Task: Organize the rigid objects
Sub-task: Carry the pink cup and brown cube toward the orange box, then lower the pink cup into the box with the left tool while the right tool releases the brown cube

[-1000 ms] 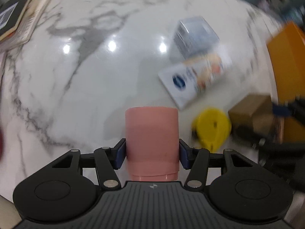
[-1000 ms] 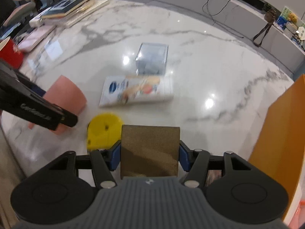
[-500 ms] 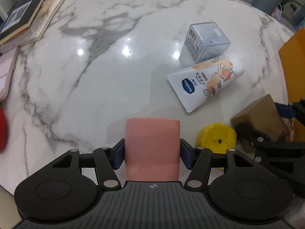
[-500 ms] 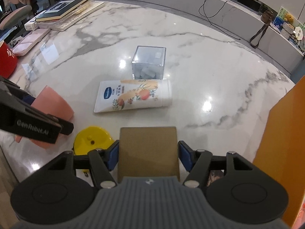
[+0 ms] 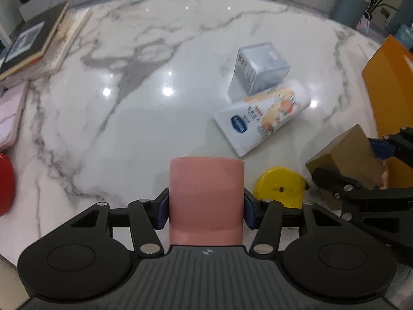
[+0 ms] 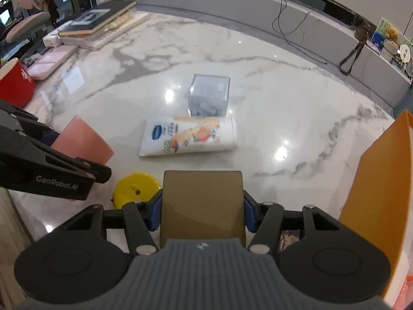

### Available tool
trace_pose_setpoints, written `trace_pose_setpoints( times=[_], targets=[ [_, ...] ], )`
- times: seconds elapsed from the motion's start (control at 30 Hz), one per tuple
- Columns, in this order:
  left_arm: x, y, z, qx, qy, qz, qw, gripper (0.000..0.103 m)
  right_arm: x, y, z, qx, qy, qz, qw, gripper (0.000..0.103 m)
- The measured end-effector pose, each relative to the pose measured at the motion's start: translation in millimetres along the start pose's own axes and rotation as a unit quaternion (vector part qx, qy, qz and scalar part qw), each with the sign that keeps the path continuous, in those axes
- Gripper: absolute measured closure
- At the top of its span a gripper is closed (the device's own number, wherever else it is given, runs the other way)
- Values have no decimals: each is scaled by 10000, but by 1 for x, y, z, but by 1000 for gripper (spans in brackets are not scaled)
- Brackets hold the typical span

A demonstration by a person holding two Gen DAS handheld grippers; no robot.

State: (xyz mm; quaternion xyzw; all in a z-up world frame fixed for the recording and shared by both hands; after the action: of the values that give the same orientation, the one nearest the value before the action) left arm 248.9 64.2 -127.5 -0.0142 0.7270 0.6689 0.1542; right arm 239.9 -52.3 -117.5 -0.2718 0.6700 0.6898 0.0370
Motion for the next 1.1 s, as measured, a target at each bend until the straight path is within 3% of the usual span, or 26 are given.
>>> trace_pose_setpoints(
  times=[0.23, 0.53, 0.8, 1.1],
  targets=[
    [2, 47, -17, 210, -109, -487, 9985, 41, 1, 42, -1, -82, -13, -375, 9993, 44],
    [2, 105, -79, 600, -669, -993, 9910, 41, 20, 111, -30, 9, -160, -817, 9965, 44],
    [3, 135, -153, 1023, -1274, -1194, 9793, 41, 59, 162, -84, 387, -456, -965, 9935, 44],
    [-3, 126, -241, 1295, -2107, -1157, 9620, 41, 108, 181, -163, 889, -864, -752, 9894, 44]
  ],
)
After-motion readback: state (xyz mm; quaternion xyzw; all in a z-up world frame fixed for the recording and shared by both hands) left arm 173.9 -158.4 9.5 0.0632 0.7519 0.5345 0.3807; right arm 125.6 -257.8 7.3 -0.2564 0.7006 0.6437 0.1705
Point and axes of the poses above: each gripper's, at about its wrist camera, not at the fingertips, and y roughly against the way its jaws point, z to its left, x to its underside, the point moved 6 cm from there along -y, roughly the way its jaws point, and after that the axes turned 7 degrees about z, right-handed, at the moved point
